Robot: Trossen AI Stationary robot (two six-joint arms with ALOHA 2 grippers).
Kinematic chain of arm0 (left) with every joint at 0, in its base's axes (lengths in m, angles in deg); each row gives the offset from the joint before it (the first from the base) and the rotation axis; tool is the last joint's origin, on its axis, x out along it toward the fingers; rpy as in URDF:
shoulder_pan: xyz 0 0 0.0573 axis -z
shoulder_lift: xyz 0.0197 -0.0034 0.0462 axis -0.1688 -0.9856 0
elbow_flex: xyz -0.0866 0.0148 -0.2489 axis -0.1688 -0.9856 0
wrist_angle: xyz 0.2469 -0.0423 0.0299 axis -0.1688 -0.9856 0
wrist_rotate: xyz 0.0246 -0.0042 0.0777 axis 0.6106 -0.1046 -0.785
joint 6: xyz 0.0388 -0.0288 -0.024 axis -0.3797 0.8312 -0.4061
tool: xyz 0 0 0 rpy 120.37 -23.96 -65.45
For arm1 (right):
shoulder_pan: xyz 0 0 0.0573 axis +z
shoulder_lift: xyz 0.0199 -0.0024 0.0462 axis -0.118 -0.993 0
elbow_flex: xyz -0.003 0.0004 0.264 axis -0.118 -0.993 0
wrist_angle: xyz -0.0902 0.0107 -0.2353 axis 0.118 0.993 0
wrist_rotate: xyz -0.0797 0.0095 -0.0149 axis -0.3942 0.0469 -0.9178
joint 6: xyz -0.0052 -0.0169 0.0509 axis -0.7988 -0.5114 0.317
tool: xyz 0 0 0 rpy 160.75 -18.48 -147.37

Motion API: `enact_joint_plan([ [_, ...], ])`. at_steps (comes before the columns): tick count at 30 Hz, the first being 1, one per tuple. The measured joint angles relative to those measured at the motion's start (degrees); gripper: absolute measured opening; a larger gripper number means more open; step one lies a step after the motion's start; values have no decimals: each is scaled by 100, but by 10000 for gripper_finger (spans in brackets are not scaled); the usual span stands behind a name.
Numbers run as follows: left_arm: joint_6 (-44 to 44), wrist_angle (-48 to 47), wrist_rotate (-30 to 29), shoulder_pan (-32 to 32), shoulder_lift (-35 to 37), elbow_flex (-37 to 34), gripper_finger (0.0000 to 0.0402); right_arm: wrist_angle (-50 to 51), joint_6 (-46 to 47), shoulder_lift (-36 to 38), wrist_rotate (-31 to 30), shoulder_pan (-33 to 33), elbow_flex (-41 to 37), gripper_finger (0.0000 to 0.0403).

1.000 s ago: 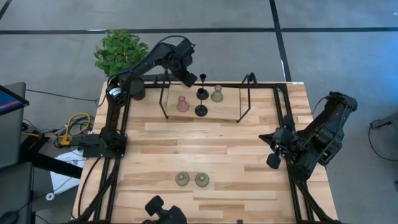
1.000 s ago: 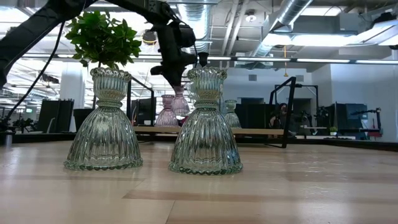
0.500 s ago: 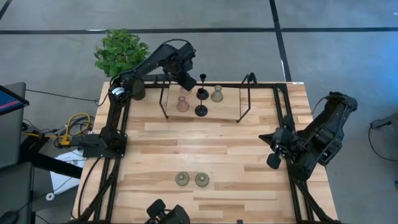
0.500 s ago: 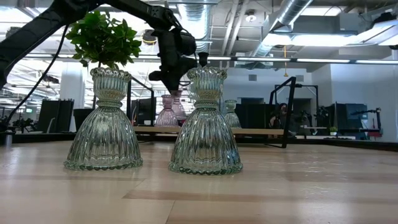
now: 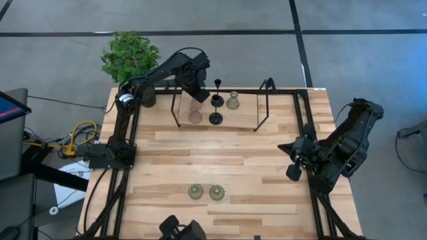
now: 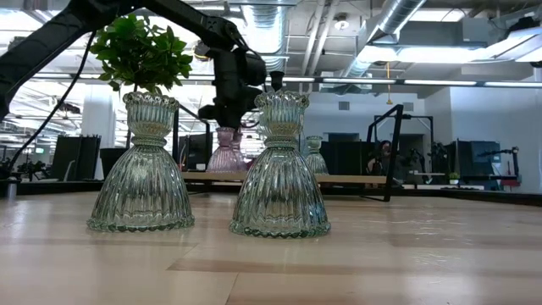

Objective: Pick & Place candle stick holders
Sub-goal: Put the pink candle holder on the shelf aligned with the pink candle holder, then put the green candle holder on the shelf aligned with the green candle holder

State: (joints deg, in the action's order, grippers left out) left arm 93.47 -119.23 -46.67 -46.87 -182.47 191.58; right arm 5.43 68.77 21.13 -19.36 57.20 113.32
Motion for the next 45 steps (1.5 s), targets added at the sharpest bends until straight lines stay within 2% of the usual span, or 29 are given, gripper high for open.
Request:
enact_joint_plan([
  [7,-22,402,-44,-7,-3,-7,28,-4,1,0,0,-1,2,0],
  [15,-26,640,-90,-15,-23,-24,103,-15,4,0,85,-1,2,0],
  [21,-26,695,-166,-9,-23,-24,128,-13,4,0,85,-1,2,0],
  [33,-59,740,-236,-42,494,-24,116,37,0,0,85,-1,2,0],
  [40,84,751,-235,144,1215,-24,114,77,-2,0,85,-1,2,0],
  [45,53,768,-238,505,1949,-22,87,85,-9,2,85,-1,2,0],
])
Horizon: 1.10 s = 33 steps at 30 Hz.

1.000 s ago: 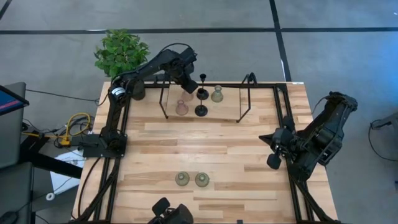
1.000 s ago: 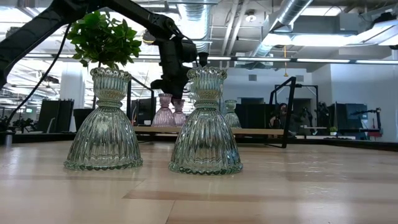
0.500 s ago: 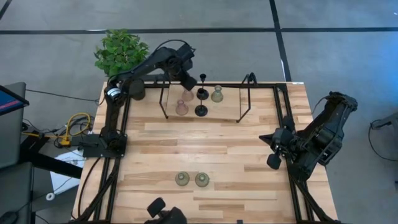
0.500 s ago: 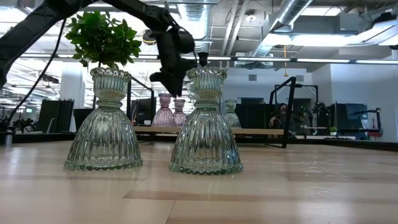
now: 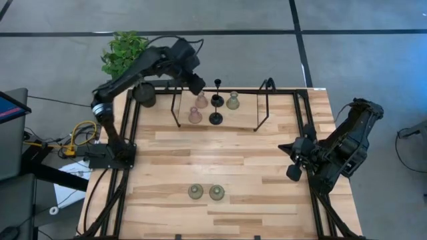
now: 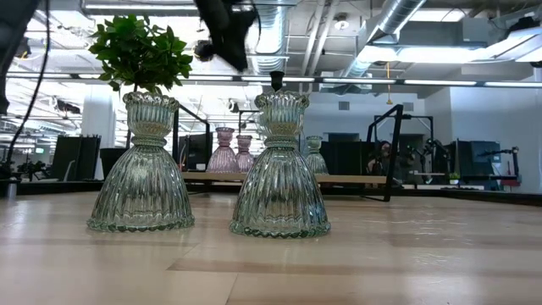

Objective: Pick & Place candle stick holders
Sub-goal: Put the green candle holder on the shelf aligned with the green candle holder

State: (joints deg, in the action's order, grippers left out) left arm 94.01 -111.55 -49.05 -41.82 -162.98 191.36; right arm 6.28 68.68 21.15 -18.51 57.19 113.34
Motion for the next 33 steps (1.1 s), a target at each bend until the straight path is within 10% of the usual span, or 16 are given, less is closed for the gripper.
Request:
enact_joint_plan([
  [7,-74,33,-722,1094,1079,2,7,-4,-2,0,0,-35,0,0],
  [24,79,236,-2522,5060,2148,-759,3,-979,-1098,0,3,-63,0,0],
  [33,506,496,-3045,5990,2793,-1924,3,-1731,-1255,0,17,-82,0,0],
])
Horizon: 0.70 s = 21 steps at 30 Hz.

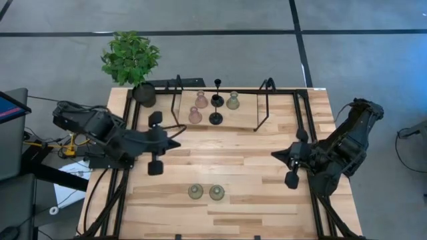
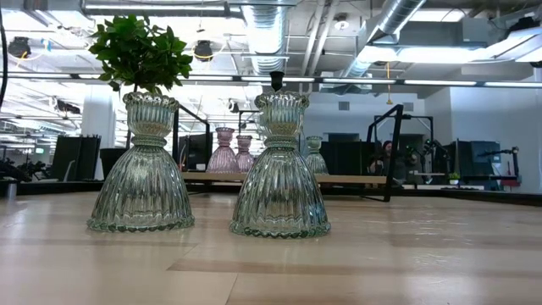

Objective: Pick & Place candle stick holders
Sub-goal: Put the green candle holder on the shelf aligned with the green candle holder

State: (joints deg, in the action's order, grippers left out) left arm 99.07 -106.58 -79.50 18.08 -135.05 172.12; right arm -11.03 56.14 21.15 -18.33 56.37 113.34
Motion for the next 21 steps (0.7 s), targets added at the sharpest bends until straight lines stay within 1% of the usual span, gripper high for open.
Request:
enact_joint_plan([
  [5,2,287,5,168,630,-584,3,-604,-89,-100,24,-328,0,0],
  [8,8,460,218,291,1019,-953,3,-1093,-330,-317,174,-712,4,0],
  [14,170,801,783,520,1656,-1612,4,-2153,-931,-953,919,-1347,2,0],
  [18,173,847,1101,618,1843,-1984,5,-2887,-945,-1289,1436,-1578,0,0],
  [21,167,854,1200,725,2013,-2206,5,-3308,-800,-1463,1774,-1637,0,0],
])
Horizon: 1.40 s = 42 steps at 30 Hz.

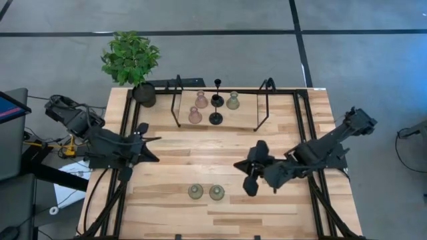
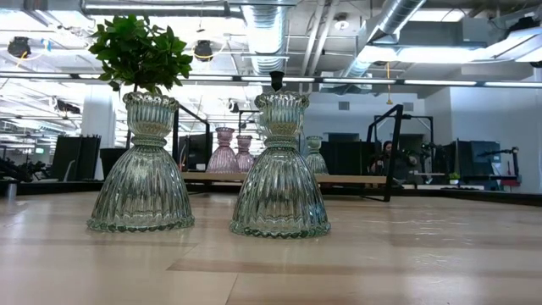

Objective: Pick & Place candle stick holders
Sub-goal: Put the green candle holder on the shelf aligned with the green candle holder

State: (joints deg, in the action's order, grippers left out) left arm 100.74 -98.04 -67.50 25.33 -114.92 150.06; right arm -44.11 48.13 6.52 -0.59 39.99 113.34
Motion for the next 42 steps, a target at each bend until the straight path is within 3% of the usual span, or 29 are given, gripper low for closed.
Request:
enact_joint_plan([
  [6,-14,304,75,185,426,-379,5,-39,506,-242,596,-90,-9,0],
  [12,-169,1359,107,282,885,-918,5,239,462,-246,716,-166,-9,0],
  [17,-319,2040,379,319,997,-1339,5,435,685,-276,1327,-401,-9,0],
  [28,-193,2107,549,317,1017,-1526,5,411,1811,-295,1555,-798,-2,0],
  [39,-192,2095,534,314,1088,-1526,5,-661,1372,-1051,2411,-947,-29,0],
  [42,-105,2066,111,314,984,-1527,5,-699,1104,-1043,2353,-950,-28,0],
])
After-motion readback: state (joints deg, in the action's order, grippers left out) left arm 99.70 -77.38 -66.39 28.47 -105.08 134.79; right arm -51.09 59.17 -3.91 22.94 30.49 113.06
